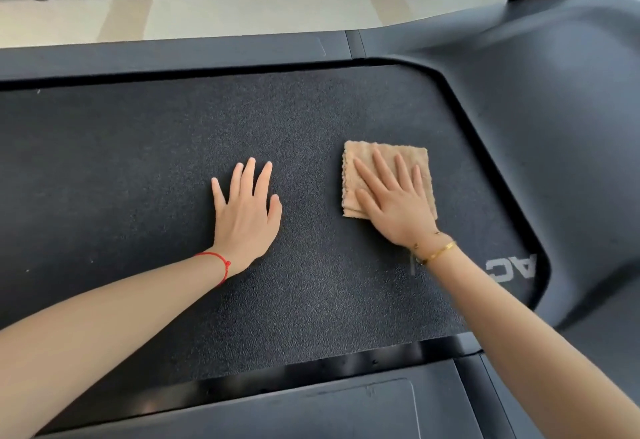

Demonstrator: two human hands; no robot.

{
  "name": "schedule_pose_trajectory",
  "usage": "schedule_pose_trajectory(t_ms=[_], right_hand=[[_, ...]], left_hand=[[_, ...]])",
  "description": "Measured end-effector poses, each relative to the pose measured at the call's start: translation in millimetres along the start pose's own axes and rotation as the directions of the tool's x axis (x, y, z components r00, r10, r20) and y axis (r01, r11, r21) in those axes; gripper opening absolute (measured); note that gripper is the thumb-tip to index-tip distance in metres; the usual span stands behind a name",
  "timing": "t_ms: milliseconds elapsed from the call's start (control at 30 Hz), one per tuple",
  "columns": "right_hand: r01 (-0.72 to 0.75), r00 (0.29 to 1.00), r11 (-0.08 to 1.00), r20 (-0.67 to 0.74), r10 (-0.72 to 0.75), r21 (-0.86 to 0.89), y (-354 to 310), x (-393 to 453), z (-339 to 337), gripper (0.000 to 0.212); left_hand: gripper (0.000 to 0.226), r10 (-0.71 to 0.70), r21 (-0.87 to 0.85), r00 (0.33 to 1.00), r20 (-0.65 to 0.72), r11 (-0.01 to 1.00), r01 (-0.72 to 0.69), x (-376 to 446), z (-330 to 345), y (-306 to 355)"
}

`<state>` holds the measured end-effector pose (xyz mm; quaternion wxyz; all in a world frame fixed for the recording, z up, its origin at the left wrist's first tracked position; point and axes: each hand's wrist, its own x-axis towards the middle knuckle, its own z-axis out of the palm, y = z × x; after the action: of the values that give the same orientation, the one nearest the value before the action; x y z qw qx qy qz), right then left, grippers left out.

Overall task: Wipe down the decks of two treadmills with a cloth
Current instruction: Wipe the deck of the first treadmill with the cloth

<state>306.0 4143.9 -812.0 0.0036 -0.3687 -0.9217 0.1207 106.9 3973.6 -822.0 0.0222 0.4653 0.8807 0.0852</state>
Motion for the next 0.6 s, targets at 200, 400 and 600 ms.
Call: schedule_pose_trajectory(t_ms=[200, 400, 600], right_hand=[[-0.199, 0.980, 0.980, 0.004, 0.199, -0.001, 53, 50, -16, 0.055], [-0.295, 0.955, 0.955, 0.027, 0.295, -0.023, 81, 150, -39, 0.059], [-0.269, 0.962, 0.963, 0.047, 0.270, -0.029, 44, 213, -35, 0.059]], left_hand=[[0.060, -0.008, -0.045, 1.000, -0.007, 0.999, 0.008, 17, 0, -1], [0.061, -0.007, -0.005, 0.999, -0.037, 1.000, 0.007, 21, 9, 3], [0.061, -0.006, 0.018, 0.998, -0.055, 1.000, 0.007, 23, 12, 2]])
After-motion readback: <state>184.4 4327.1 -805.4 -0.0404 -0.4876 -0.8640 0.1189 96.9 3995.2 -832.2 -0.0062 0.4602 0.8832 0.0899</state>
